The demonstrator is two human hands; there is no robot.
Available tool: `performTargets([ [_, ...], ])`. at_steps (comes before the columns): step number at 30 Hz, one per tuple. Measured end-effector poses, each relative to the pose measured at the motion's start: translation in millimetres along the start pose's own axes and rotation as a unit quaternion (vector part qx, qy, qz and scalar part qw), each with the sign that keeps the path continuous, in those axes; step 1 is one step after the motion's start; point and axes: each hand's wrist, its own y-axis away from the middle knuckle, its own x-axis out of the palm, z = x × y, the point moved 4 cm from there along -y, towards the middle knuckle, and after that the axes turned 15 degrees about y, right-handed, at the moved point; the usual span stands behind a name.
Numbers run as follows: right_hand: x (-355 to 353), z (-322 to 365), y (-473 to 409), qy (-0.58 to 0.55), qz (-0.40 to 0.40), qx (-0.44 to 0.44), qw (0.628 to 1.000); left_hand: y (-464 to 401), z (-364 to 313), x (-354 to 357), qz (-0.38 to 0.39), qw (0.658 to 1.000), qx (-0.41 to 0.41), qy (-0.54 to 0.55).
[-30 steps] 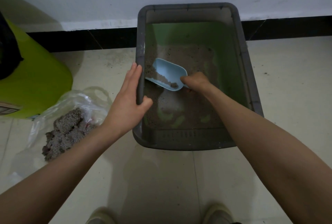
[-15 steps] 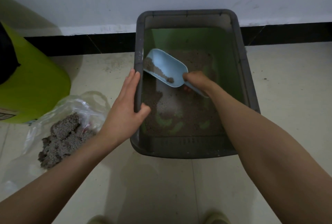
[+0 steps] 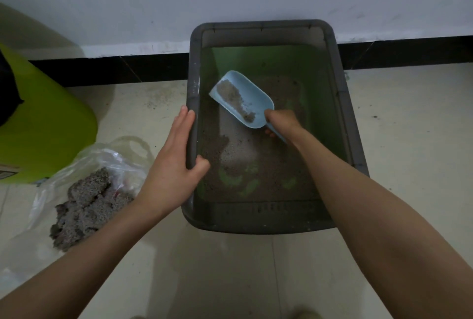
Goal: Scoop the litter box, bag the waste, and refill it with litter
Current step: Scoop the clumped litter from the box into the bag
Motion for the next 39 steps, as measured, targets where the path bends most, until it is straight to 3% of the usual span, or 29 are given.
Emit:
performTargets([
  [5, -4.7, -5.6, -2.4, 0.072, -0.024, 0.007, 0.997, -0.2, -1.5, -0.6, -0.001, 1.000, -0.001, -0.002],
  [16, 5.1, 12.9, -10.3, 0.087, -0.031, -0.005, 0.996, 0.0, -2.2, -1.0, 0.002, 1.000, -0.003, 0.006],
  [27, 7.5, 42.1, -12.3, 0.207, -0.082, -0.042, 0.974, -1.8, -1.4, -1.0, 0.004, 1.000, 0.000, 0.003],
  [34, 17.5, 30.3, -20.4, 0.078, -0.020, -0.007, 0.997, -2.0, -1.0, -1.3, 0.003, 1.000, 0.006, 0.005],
  [39, 20.4, 33.3, -22.9, 0.048, -0.022, -0.016, 0.998, -1.9, -0.9, -1.7, 0.006, 1.000, 0.003, 0.002],
])
